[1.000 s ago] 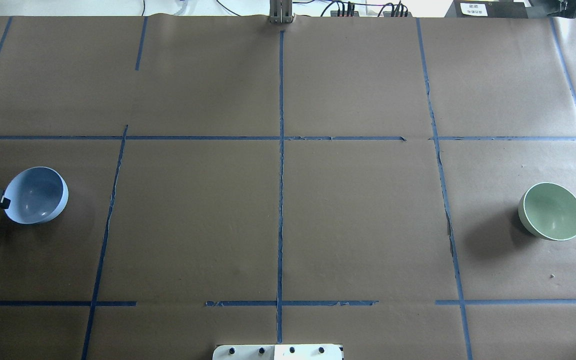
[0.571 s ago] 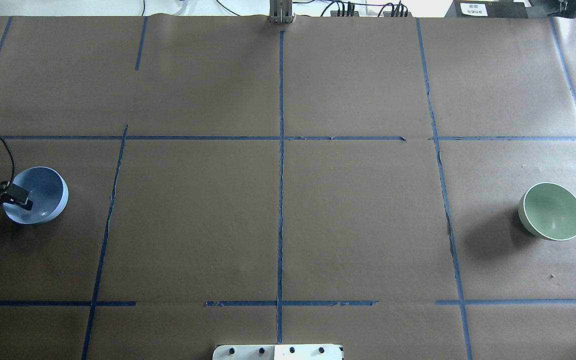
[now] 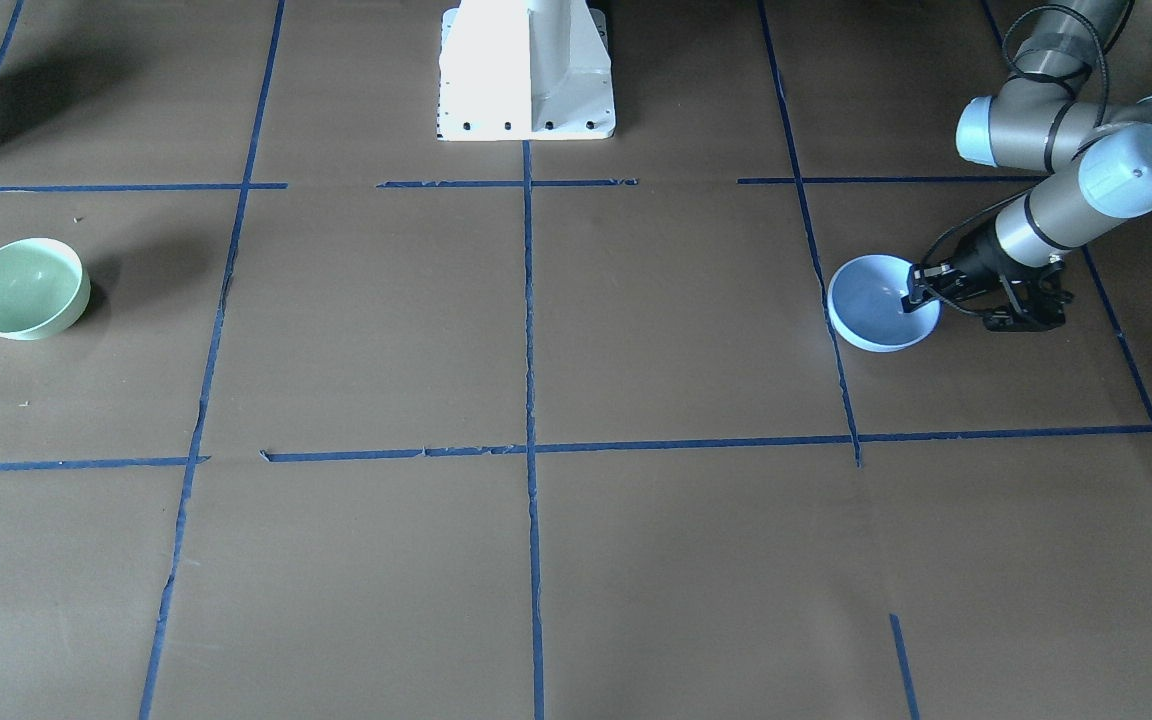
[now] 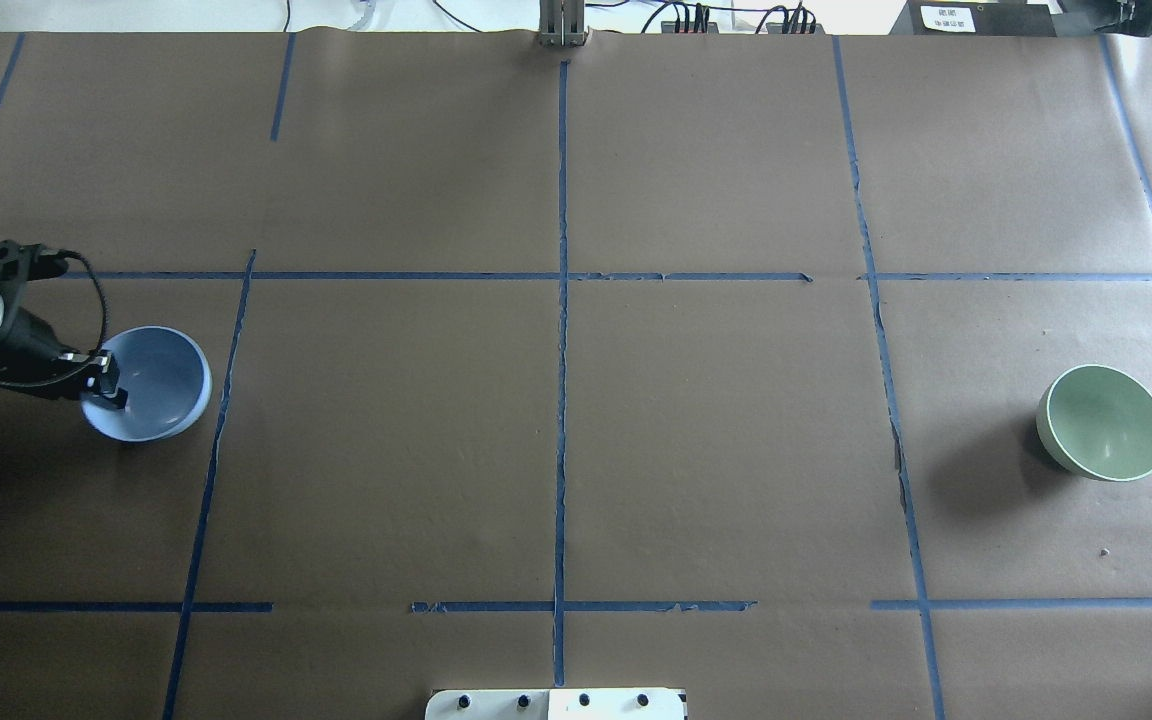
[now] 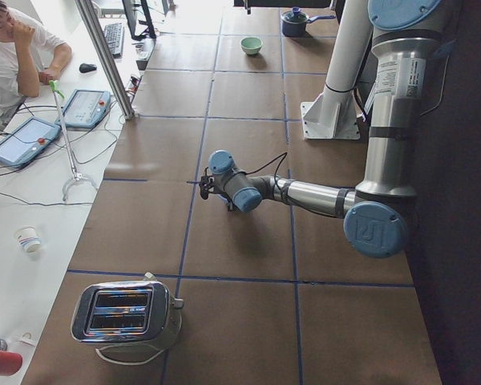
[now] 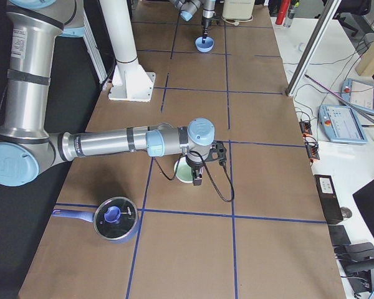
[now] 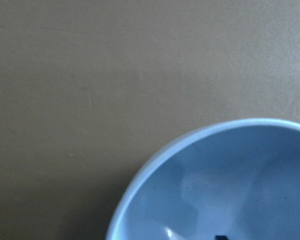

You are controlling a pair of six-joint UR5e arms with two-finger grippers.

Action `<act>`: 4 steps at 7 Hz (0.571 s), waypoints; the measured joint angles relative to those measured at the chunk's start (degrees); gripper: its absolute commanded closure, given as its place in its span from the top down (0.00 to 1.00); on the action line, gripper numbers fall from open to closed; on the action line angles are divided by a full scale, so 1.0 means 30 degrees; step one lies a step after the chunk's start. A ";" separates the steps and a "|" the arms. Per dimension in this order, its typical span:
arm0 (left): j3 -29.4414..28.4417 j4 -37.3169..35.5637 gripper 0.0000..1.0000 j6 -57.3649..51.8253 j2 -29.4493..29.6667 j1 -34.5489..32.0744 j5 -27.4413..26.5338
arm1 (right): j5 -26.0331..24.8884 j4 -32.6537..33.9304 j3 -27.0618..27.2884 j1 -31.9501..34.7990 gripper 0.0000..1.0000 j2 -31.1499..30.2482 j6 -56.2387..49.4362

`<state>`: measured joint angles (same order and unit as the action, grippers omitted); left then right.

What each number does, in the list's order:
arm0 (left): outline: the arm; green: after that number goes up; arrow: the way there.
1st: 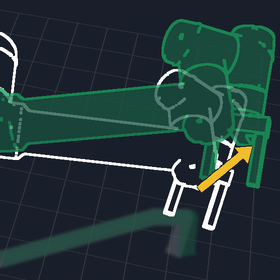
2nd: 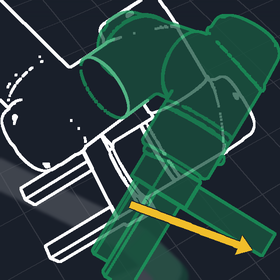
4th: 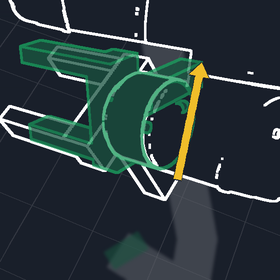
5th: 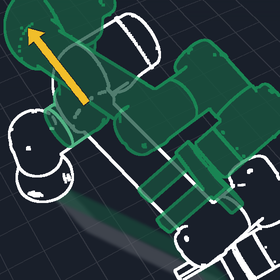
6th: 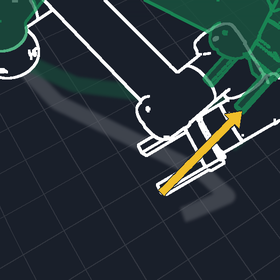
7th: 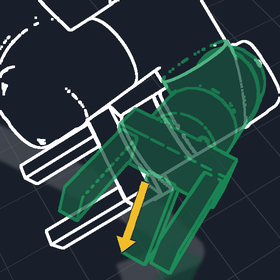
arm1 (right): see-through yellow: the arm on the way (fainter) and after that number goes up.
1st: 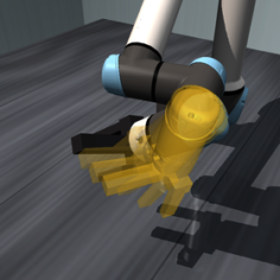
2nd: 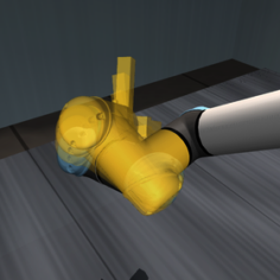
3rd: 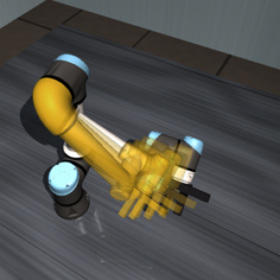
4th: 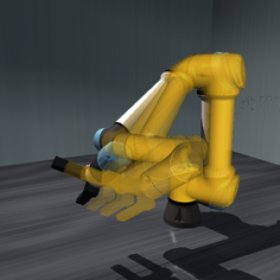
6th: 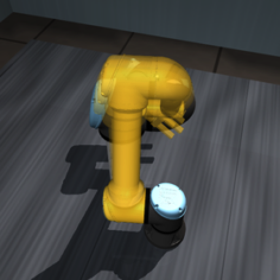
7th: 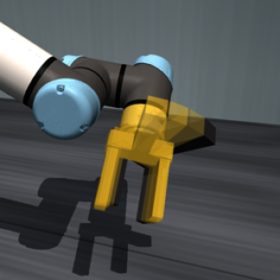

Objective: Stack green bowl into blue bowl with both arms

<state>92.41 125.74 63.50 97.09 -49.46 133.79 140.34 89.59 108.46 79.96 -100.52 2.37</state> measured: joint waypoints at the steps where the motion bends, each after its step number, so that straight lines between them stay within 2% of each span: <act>1: 0.0121 0.0121 0.00 0.3639 0.2554 0.1298 -0.0200 | -0.0006 -0.0007 -0.0001 -0.0021 1.00 0.0012 0.0000; 2: 0.0037 -0.0074 0.00 0.6421 0.4945 0.2440 -0.0792 | 0.0000 -0.0009 0.0000 -0.0035 1.00 0.0037 0.0000; 4: -0.0128 -0.1232 0.00 0.8508 0.7868 0.4524 -0.3687 | 0.0006 -0.0010 0.0028 -0.0048 1.00 0.0070 0.0000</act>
<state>92.03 122.04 89.02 120.69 -35.89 122.73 140.36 89.56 108.54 79.81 -100.31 2.37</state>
